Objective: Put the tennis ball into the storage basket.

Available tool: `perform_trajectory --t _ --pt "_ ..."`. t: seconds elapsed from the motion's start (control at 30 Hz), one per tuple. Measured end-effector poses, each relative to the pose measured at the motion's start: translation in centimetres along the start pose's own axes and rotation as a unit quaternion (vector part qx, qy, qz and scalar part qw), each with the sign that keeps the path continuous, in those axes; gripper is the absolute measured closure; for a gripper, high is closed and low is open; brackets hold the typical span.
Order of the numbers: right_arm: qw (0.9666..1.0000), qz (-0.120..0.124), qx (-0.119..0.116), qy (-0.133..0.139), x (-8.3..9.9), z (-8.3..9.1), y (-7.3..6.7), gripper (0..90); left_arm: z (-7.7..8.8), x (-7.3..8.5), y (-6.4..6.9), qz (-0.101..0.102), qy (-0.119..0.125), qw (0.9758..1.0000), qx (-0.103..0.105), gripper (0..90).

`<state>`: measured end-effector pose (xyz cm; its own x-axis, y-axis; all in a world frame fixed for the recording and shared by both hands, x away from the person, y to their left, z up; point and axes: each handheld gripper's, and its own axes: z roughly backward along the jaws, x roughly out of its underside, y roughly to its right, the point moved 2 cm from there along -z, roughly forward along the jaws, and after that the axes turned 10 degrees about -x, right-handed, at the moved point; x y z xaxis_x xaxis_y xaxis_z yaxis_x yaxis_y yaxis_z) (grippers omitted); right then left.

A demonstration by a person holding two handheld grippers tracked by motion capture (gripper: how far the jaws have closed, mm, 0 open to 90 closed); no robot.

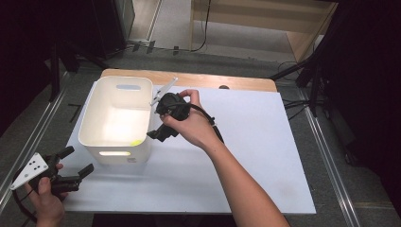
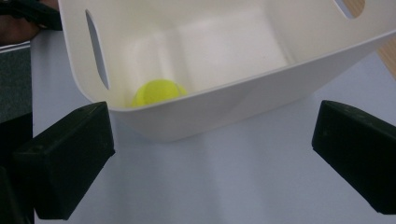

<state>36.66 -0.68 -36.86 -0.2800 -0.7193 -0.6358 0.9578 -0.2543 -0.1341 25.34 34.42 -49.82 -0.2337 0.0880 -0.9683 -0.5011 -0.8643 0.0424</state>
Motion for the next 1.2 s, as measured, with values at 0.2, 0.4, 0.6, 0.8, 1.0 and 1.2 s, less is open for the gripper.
perform_trajectory --t 0.2,0.4,0.6,0.8,1.0,1.2 --pt "0.9996 -0.016 0.013 0.017 1.6 0.9 0.5 0.0 0.0 0.0 0.0 0.001 0.001 1.0 0.001 0.0" --pt "0.9993 -0.024 0.021 0.022 3.3 1.6 0.7 0.0 0.0 0.0 0.0 0.002 0.001 1.0 0.0 0.0" --pt "0.9985 -0.039 0.028 0.026 5.1 2.4 0.9 0.0 0.0 0.0 0.1 0.002 0.001 1.0 0.0 0.0" --pt "0.9972 -0.053 0.038 0.038 6.8 3.2 1.0 0.0 0.0 0.0 0.1 0.001 0.001 1.0 0.0 0.0" --pt "0.9957 -0.065 0.046 0.045 8.6 4.0 1.0 0.0 0.0 0.0 0.1 0.002 0.001 1.0 0.0 0.0" --pt "0.994 -0.077 0.055 0.055 10.6 4.7 1.0 0.0 0.0 0.0 0.1 0.002 0.001 1.0 0.0 0.0"
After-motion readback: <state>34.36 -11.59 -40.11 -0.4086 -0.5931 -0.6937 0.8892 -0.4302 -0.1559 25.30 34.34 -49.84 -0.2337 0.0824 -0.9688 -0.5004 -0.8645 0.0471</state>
